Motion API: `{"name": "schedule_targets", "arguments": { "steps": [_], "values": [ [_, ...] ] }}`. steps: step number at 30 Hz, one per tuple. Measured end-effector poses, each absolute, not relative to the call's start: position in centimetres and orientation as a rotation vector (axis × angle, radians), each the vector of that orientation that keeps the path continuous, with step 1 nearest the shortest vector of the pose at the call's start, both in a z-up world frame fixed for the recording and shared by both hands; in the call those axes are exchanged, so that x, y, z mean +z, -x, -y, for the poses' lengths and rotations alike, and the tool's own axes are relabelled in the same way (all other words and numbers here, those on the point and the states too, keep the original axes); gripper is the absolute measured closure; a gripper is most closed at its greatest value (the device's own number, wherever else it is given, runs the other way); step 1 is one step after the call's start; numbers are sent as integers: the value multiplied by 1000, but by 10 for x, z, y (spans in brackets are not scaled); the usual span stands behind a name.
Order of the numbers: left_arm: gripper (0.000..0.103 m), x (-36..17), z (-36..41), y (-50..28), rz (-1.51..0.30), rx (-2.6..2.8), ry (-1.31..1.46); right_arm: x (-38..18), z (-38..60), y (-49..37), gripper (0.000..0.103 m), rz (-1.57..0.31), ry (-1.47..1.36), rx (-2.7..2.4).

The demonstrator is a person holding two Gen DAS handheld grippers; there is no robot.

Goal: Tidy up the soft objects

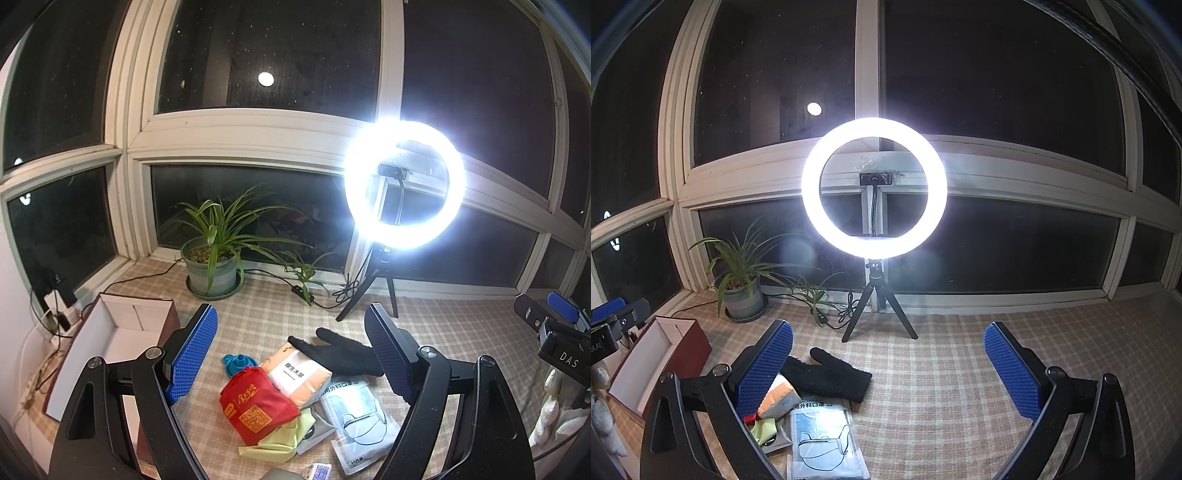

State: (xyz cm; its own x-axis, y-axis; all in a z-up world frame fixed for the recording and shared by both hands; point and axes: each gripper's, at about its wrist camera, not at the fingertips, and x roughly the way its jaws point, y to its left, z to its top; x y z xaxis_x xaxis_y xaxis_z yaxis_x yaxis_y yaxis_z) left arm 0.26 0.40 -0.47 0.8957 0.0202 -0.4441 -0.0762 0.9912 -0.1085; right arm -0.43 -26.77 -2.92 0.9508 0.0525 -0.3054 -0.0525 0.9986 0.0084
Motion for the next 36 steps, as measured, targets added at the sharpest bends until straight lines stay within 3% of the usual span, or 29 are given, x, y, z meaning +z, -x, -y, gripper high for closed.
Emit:
{"name": "schedule_targets", "arguments": {
  "steps": [36],
  "values": [
    [21,-23,-11,-12,-511,65,142,-41,262,-11,1,-375,13,90]
  ]
}}
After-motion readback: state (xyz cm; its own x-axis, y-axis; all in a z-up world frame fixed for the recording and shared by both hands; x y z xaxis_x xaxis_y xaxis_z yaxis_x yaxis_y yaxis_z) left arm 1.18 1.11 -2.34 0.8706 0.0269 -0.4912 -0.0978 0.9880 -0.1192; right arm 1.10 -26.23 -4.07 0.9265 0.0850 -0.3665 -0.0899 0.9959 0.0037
